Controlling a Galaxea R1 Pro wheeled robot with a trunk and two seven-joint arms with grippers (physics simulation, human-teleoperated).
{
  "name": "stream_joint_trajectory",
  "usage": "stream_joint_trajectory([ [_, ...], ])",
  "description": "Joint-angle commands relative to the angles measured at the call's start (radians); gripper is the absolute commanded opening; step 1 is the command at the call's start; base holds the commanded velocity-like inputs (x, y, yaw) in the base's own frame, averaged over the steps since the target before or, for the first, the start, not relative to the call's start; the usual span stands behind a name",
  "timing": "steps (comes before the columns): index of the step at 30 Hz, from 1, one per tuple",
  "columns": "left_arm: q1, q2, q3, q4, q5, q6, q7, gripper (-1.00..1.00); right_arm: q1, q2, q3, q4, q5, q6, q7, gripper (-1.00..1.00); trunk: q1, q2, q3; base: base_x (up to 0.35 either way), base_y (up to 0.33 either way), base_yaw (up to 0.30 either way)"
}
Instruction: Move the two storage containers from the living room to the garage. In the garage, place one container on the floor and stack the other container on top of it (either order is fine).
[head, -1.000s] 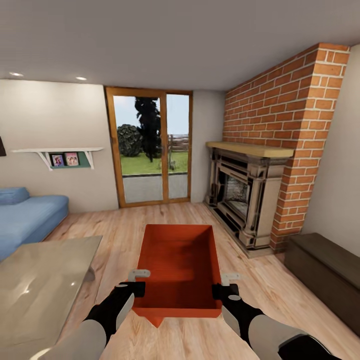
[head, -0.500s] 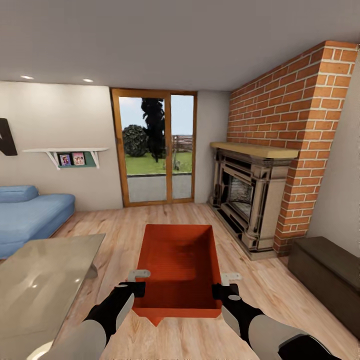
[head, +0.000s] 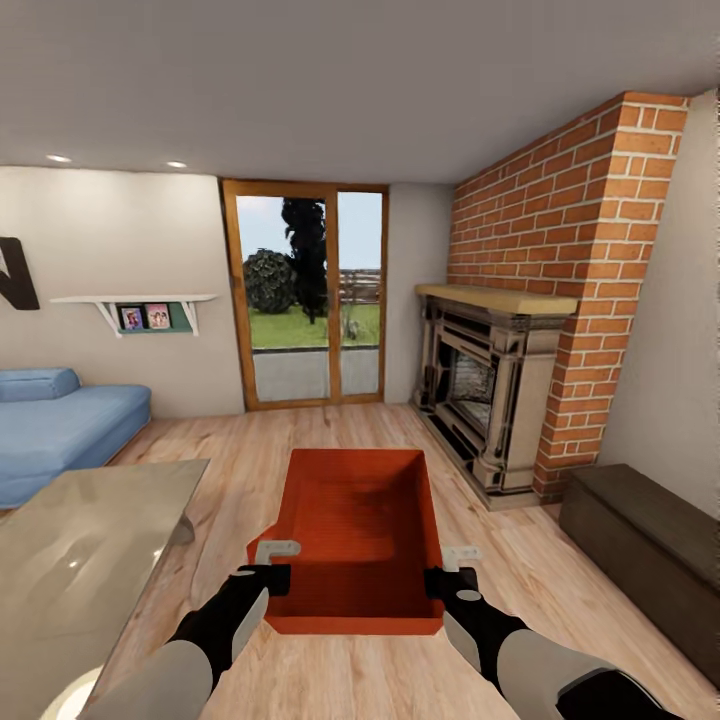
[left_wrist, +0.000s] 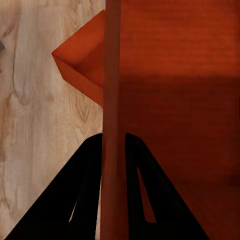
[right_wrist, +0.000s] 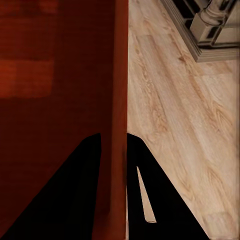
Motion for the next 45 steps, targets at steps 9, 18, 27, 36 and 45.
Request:
stream_joint_trajectory([
  [9, -0.001, -0.001, 0.012, 0.000, -0.008, 0.004, 0.010, -1.00, 0.000, 0.002, 0.004, 0.002, -0.019, -0.001, 0.004, -1.00, 0.000, -0.002, 0.002, -0.311, -0.085, 0.134],
  [18, -0.001, -0.001, 0.012, 0.001, -0.007, 0.004, 0.010, -1.00, 0.000, 0.002, 0.004, 0.002, -0.019, -0.001, 0.004, -1.00, 0.000, -0.002, 0.008, -0.312, -0.084, 0.256],
  [27, -0.001, -0.001, 0.012, 0.000, -0.007, 0.003, 0.010, -1.00, 0.000, 0.002, 0.004, 0.002, -0.019, -0.001, 0.004, -1.00, 0.000, -0.002, 0.016, -0.312, -0.084, 0.261],
  [36, -0.001, 0.000, 0.012, 0.000, -0.007, 0.002, 0.010, -1.00, 0.000, 0.002, 0.004, 0.003, -0.019, -0.001, 0.004, -1.00, 0.000, -0.002, 0.023, -0.312, -0.084, 0.262],
  [45, -0.001, 0.000, 0.012, 0.000, -0.007, 0.002, 0.010, -1.00, 0.000, 0.002, 0.004, 0.003, -0.019, -0.001, 0.004, -1.00, 0.000, -0.002, 0.030, -0.312, -0.084, 0.262],
])
